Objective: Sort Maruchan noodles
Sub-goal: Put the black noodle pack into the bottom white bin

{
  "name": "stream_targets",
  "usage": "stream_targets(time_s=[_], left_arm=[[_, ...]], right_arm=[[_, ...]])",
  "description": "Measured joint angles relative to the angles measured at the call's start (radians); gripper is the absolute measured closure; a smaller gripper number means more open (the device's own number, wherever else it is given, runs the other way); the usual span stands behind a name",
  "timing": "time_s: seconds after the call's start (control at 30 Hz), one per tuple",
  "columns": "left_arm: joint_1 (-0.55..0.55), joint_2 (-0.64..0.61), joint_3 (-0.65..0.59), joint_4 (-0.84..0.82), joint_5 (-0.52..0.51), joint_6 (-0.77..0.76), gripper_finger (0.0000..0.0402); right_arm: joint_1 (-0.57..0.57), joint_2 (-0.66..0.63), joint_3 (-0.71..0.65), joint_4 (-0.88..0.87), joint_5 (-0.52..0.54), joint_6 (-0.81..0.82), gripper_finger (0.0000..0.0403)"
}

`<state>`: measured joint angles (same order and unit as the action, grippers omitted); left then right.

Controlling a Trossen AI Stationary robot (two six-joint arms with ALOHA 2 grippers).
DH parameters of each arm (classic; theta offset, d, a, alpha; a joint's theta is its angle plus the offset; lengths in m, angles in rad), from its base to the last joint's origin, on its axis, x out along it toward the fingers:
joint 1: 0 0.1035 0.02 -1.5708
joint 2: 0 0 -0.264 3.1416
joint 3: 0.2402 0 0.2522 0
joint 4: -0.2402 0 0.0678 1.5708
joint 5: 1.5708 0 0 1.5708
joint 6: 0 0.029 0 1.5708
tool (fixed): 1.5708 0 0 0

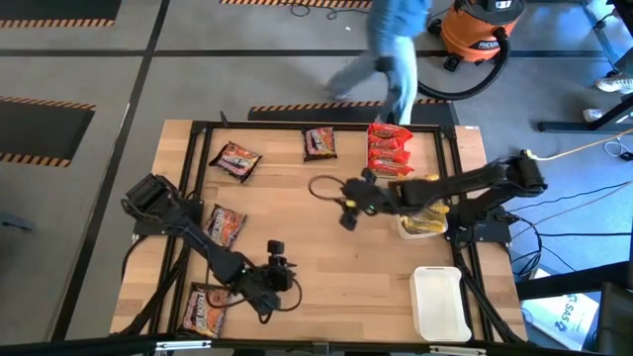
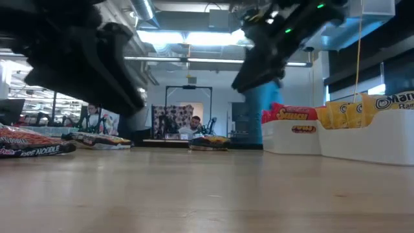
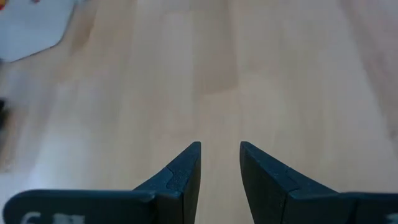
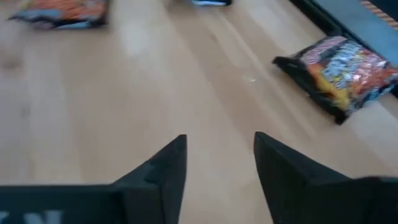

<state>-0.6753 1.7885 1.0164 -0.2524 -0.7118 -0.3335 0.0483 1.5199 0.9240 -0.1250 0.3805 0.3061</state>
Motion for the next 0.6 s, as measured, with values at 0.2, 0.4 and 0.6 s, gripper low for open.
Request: stream_targets(time_s=[0.2,0.4,0.6], left_arm=[[-0.037,-0.024,0.000,-0.094,-0.082,-0.076,0.0297],[-0.048,-0.024,0.000,-0.105,-0.096,-0.082,0.0297],[-0.047,-0.024,0.000,-0.096,-0.099,-0.079,0.0297]], right_arm=[[-0.154,0.125,0.114,-0.007,-0.075,-0.057,0.0299],[-0.298,0.268,0.250,-0.008,-0.122,-0.087,0.0358],[-0.422,0.395,0.370,-0.001,-0.176,-0.104,0.0400]])
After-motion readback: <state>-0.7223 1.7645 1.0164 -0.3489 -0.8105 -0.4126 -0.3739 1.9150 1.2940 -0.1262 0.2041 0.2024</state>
